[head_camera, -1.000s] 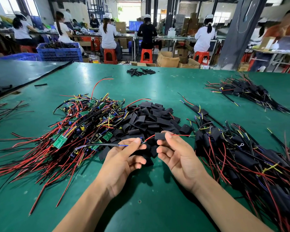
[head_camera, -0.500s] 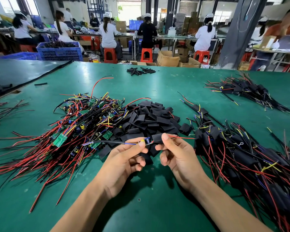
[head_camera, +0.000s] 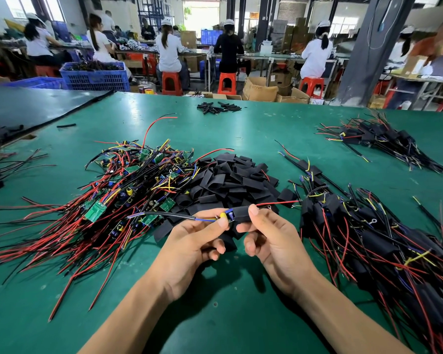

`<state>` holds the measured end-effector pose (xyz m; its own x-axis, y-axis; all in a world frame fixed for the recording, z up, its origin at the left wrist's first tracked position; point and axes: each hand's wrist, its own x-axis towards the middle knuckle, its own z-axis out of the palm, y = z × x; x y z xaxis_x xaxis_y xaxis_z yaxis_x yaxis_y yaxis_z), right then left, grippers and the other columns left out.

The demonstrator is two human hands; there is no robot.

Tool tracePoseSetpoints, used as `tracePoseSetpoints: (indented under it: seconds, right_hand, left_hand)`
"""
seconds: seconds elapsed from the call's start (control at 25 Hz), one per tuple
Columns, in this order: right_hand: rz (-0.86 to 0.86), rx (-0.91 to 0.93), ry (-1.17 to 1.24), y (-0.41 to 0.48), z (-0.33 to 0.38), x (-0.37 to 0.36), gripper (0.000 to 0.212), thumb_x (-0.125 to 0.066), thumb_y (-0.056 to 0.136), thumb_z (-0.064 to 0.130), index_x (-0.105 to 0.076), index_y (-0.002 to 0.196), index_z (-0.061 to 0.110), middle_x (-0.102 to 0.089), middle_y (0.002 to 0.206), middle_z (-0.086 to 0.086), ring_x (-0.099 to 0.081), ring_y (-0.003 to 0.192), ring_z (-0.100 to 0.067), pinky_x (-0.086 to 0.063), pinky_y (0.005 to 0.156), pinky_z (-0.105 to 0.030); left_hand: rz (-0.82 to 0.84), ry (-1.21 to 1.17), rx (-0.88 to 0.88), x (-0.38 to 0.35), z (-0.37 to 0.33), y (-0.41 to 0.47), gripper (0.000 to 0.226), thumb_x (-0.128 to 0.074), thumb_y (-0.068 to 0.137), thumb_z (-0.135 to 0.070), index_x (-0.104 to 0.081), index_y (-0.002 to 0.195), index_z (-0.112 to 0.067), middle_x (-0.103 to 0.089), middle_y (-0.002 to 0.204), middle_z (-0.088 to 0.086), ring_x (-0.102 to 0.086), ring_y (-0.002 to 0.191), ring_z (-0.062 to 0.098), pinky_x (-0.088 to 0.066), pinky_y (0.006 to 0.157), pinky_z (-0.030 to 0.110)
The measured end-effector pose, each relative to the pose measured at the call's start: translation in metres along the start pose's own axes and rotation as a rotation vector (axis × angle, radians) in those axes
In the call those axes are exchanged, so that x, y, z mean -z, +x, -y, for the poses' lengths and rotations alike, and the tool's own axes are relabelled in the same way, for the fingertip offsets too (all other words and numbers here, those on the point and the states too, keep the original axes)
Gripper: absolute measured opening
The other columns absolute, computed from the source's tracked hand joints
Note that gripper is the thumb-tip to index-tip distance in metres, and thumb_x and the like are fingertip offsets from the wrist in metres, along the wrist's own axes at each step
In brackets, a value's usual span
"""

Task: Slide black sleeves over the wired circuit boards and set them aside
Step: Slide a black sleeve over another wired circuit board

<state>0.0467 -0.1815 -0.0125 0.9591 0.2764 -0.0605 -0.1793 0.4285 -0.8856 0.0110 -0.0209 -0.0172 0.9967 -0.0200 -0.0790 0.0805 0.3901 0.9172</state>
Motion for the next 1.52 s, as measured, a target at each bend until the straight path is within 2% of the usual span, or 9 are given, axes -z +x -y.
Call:
tracePoseSetpoints:
  seconds: [0.16, 0.32, 0.44, 0.64, 0.88, 1.16, 1.28, 1.4, 1.52]
  right_hand:
    - [0.029, 0.003, -0.026, -0.001, 0.000, 0.001, 0.023, -0.077, 0.068, 0.041, -0.074, 0.071, 0.019, -0.071, 0.077, -0.012, -0.049, 0.041, -0.013, -0.041, 0.043, -0.021]
    - [0.047, -0.004, -0.011, -0.001, 0.001, -0.001, 0.018, -0.075, 0.071, 0.039, -0.075, 0.068, 0.021, -0.071, 0.078, -0.012, -0.049, 0.040, -0.013, -0.042, 0.043, -0.021]
    - [0.020, -0.024, -0.005, 0.000, 0.001, 0.001, 0.021, -0.073, 0.075, 0.039, -0.073, 0.068, 0.019, -0.070, 0.076, -0.011, -0.049, 0.042, -0.013, -0.041, 0.042, -0.020]
    - [0.012, -0.046, -0.023, 0.002, 0.000, 0.005, 0.031, -0.074, 0.074, 0.040, -0.071, 0.077, 0.009, -0.066, 0.071, -0.009, -0.049, 0.044, -0.014, -0.041, 0.044, -0.021]
    - [0.031, -0.037, -0.049, 0.001, -0.002, 0.003, 0.022, -0.074, 0.074, 0.039, -0.073, 0.065, 0.018, -0.067, 0.073, -0.011, -0.050, 0.044, -0.015, -0.043, 0.045, -0.022]
    - [0.111, -0.027, -0.071, -0.001, -0.003, 0.001, 0.019, -0.068, 0.084, 0.033, -0.076, 0.073, 0.020, -0.071, 0.085, -0.012, -0.054, 0.049, -0.014, -0.046, 0.051, -0.022]
    - [0.117, -0.038, -0.110, -0.001, -0.004, 0.003, 0.021, -0.067, 0.086, 0.033, -0.077, 0.081, 0.015, -0.071, 0.090, -0.018, -0.055, 0.051, -0.017, -0.048, 0.054, -0.025]
    - [0.094, -0.038, -0.151, 0.000, -0.008, 0.003, 0.024, -0.065, 0.088, 0.033, -0.074, 0.090, 0.011, -0.071, 0.092, -0.021, -0.058, 0.053, -0.020, -0.048, 0.054, -0.026]
    - [0.099, -0.059, -0.112, 0.000, -0.010, 0.002, 0.019, -0.061, 0.093, 0.027, -0.074, 0.102, 0.016, -0.071, 0.091, -0.016, -0.058, 0.053, -0.019, -0.047, 0.052, -0.024]
  left_hand:
    - [-0.022, 0.034, -0.038, 0.001, 0.002, 0.000, 0.037, -0.085, 0.072, -0.025, -0.075, 0.105, -0.012, -0.068, 0.092, 0.011, -0.053, 0.054, 0.015, -0.042, 0.051, 0.022]
    - [-0.066, 0.030, -0.059, 0.002, 0.001, 0.000, 0.025, -0.084, 0.071, -0.026, -0.074, 0.093, -0.019, -0.069, 0.089, 0.011, -0.054, 0.053, 0.017, -0.041, 0.051, 0.023]
    - [-0.020, 0.053, -0.046, 0.001, 0.001, 0.000, 0.020, -0.085, 0.070, -0.025, -0.077, 0.088, -0.022, -0.068, 0.083, 0.008, -0.055, 0.053, 0.017, -0.042, 0.051, 0.023]
    - [-0.038, 0.204, -0.147, 0.002, 0.003, 0.000, 0.018, -0.083, 0.073, -0.025, -0.077, 0.089, -0.018, -0.068, 0.078, 0.004, -0.056, 0.051, 0.017, -0.042, 0.051, 0.022]
    - [-0.090, 0.360, -0.233, 0.003, 0.006, 0.000, 0.015, -0.082, 0.074, -0.029, -0.076, 0.088, -0.025, -0.069, 0.073, -0.002, -0.055, 0.052, 0.018, -0.042, 0.051, 0.022]
    - [-0.067, 0.190, -0.183, 0.002, 0.004, -0.001, 0.021, -0.080, 0.072, -0.030, -0.076, 0.088, -0.018, -0.070, 0.078, 0.003, -0.052, 0.052, 0.018, -0.041, 0.051, 0.022]
    - [-0.082, 0.294, -0.226, 0.001, 0.003, -0.003, 0.016, -0.079, 0.075, -0.027, -0.076, 0.089, -0.019, -0.071, 0.077, 0.002, -0.053, 0.053, 0.018, -0.042, 0.051, 0.023]
    - [-0.134, 0.393, -0.276, -0.001, 0.004, -0.004, 0.010, -0.079, 0.082, -0.014, -0.075, 0.090, -0.018, -0.072, 0.074, -0.003, -0.054, 0.051, 0.016, -0.042, 0.050, 0.019]
    - [-0.218, 0.492, -0.309, -0.002, 0.006, -0.004, 0.021, -0.078, 0.082, -0.006, -0.072, 0.096, -0.019, -0.074, 0.080, -0.006, -0.056, 0.048, 0.015, -0.044, 0.049, 0.019]
